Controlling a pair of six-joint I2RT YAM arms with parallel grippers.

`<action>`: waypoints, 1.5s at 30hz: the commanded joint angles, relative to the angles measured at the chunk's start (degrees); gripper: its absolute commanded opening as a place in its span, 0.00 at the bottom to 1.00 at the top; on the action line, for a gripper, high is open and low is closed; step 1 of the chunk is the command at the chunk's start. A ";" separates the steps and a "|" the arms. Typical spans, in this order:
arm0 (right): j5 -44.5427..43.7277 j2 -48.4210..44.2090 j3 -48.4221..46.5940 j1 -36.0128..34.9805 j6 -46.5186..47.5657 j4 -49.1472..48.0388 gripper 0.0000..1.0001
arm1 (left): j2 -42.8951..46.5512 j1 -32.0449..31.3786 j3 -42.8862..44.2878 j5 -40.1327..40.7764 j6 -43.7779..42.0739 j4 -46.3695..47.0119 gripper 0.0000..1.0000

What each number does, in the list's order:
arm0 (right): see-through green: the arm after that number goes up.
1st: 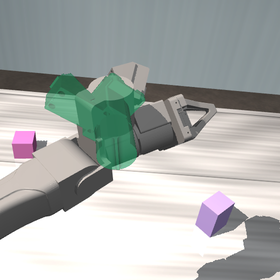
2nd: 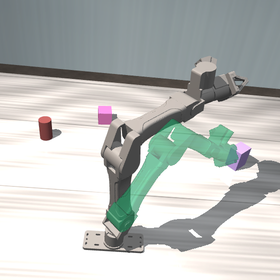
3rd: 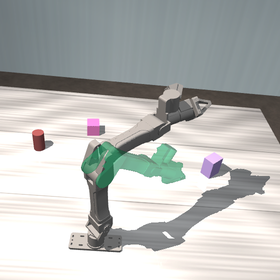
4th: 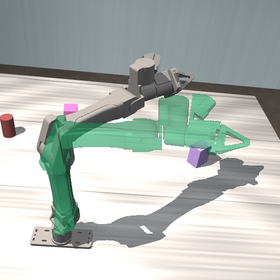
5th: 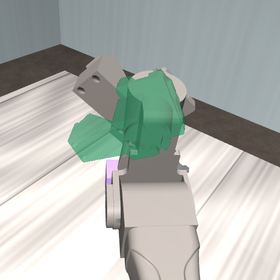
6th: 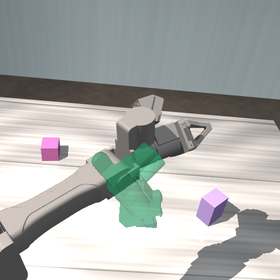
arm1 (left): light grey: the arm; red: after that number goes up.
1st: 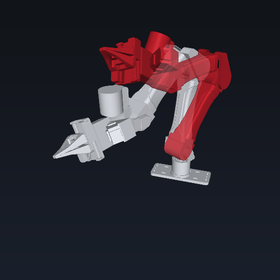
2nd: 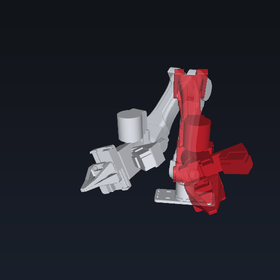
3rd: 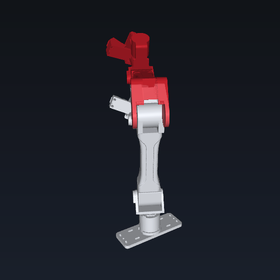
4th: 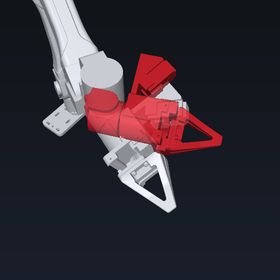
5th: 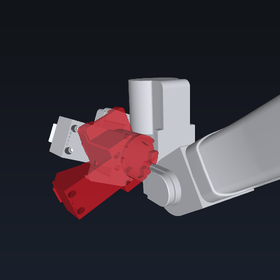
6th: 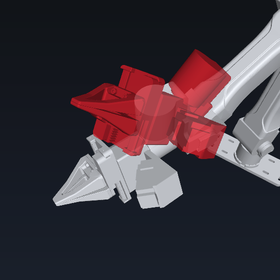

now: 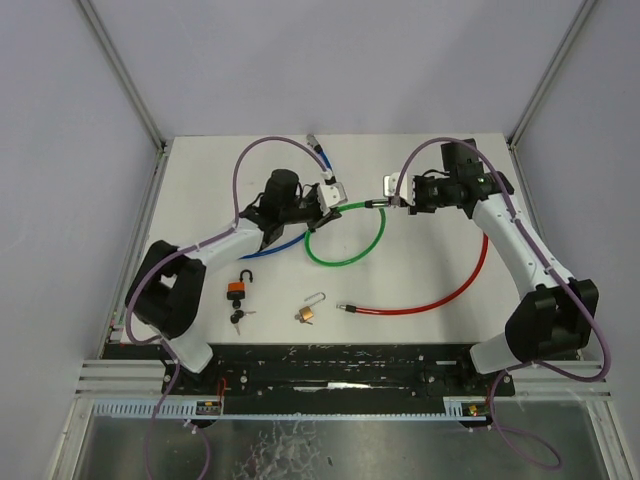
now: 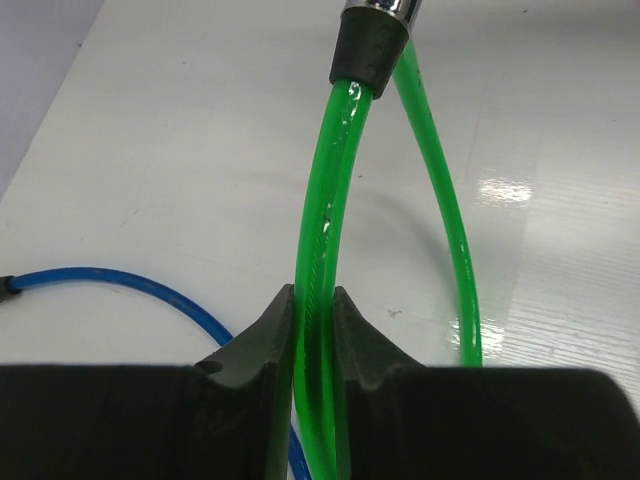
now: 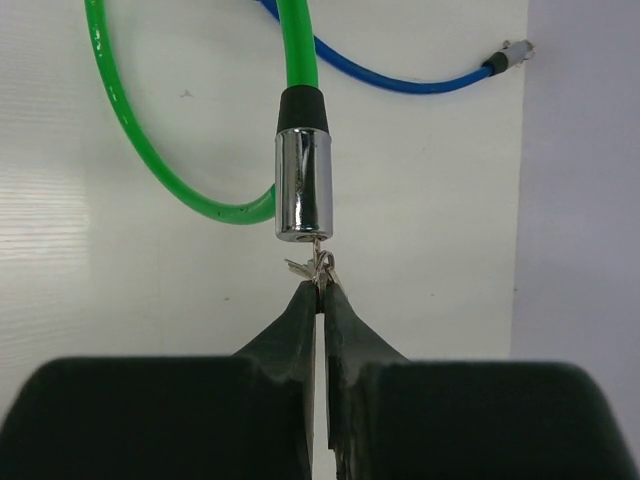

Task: Lock with the key
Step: Lock the lock, then place the lock at the center of the board.

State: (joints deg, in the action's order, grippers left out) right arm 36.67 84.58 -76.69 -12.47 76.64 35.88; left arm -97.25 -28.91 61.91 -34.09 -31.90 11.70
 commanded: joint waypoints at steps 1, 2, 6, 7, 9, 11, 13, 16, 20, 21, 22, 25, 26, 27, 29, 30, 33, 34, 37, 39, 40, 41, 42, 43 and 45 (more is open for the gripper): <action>-1.59 -1.25 -8.31 0.11 -6.58 8.44 0.00 | 3.97 -0.76 -2.34 -2.38 -0.01 -6.42 0.00; -1.33 -0.54 -10.34 0.07 -7.39 11.66 0.00 | 4.55 -1.06 -2.48 -1.68 -0.29 -6.76 0.00; -2.93 0.81 -13.19 0.04 -10.50 14.71 0.00 | 6.89 -1.73 -3.57 0.46 -0.38 -7.15 0.00; -5.55 0.28 -12.12 0.11 -11.75 12.80 0.00 | 7.47 -1.87 -3.87 0.67 -1.06 -7.21 0.00; -11.17 -1.70 -8.84 0.23 -12.24 8.32 0.00 | 8.41 -2.09 -4.42 1.00 -2.11 -7.45 0.00; -10.26 -3.75 -6.62 1.64 -10.63 7.17 0.00 | 9.45 -2.15 -5.03 0.77 -2.22 -7.28 0.00; -7.97 -5.01 -6.31 2.39 -7.82 9.48 0.00 | 10.28 -2.17 -5.40 -0.30 -1.76 -6.80 0.00; -5.39 -6.92 -4.38 3.12 -8.13 8.51 0.00 | 11.74 -2.12 -6.44 -2.08 0.52 -4.63 0.00; 2.27 -7.51 -2.60 5.95 -15.01 5.48 0.00 | 16.25 -2.09 -9.76 -2.89 6.79 2.48 0.00; 3.78 -7.83 -1.58 6.52 -17.71 3.83 0.00 | 17.29 -2.04 -10.64 -2.51 8.67 4.74 0.00; 5.28 -8.34 -0.14 6.98 -21.11 1.68 0.00 | 18.14 -1.86 -11.29 -1.80 11.32 7.07 0.00; 8.66 -10.69 5.86 8.01 -33.98 -9.86 0.00 | 18.15 0.21 -10.73 -0.15 21.70 11.76 0.00; 8.91 -11.52 8.56 8.18 -40.35 -14.19 0.00 | 17.50 1.13 -9.71 0.48 25.38 12.10 0.00; 9.06 -12.07 10.63 8.43 -44.65 -17.39 0.00 | 16.42 2.03 -8.76 1.05 29.45 12.68 0.00; 8.97 -12.73 12.88 10.06 -51.02 -21.02 0.00 | 14.14 4.13 -7.20 2.12 37.23 14.34 0.00; 9.36 -12.72 13.62 11.70 -53.64 -22.66 0.00 | 12.72 5.14 -6.96 2.22 41.26 16.12 0.00; 10.12 -12.85 15.55 18.04 -61.53 -28.50 0.00 | 7.26 7.09 -5.11 3.53 53.14 19.33 0.00; 9.54 -13.10 17.22 19.69 -64.69 -31.23 0.00 | 5.28 7.18 -3.98 4.80 55.71 19.54 0.00; 3.11 -14.00 22.15 22.22 -73.52 -40.15 0.02 | -2.21 7.12 -0.23 6.70 64.18 22.42 0.00; 0.02 -13.98 24.73 23.19 -78.50 -45.36 0.05 | -7.79 7.00 3.87 7.53 70.13 23.92 0.00; -0.39 -13.50 25.18 23.80 -79.97 -46.62 0.05 | -10.61 6.83 6.41 8.08 72.69 23.17 0.00; -0.10 -12.82 25.27 24.30 -80.84 -47.24 0.05 | -13.68 6.58 9.44 8.53 74.76 22.44 0.00; 0.24 -11.87 25.20 24.78 -81.67 -47.30 0.05 | -16.39 6.12 12.22 9.20 76.67 21.91 0.00; 0.79 -10.89 25.11 25.14 -82.50 -47.53 0.05 | -19.33 5.56 14.79 9.89 78.27 21.49 0.00; 2.24 -8.69 24.73 25.86 -83.84 -47.55 0.04 | -24.56 4.88 19.21 11.21 81.59 22.68 0.00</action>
State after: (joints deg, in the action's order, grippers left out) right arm 38.48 73.38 -51.03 11.99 1.04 -3.81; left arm -114.98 -22.39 72.20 -26.15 36.73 27.38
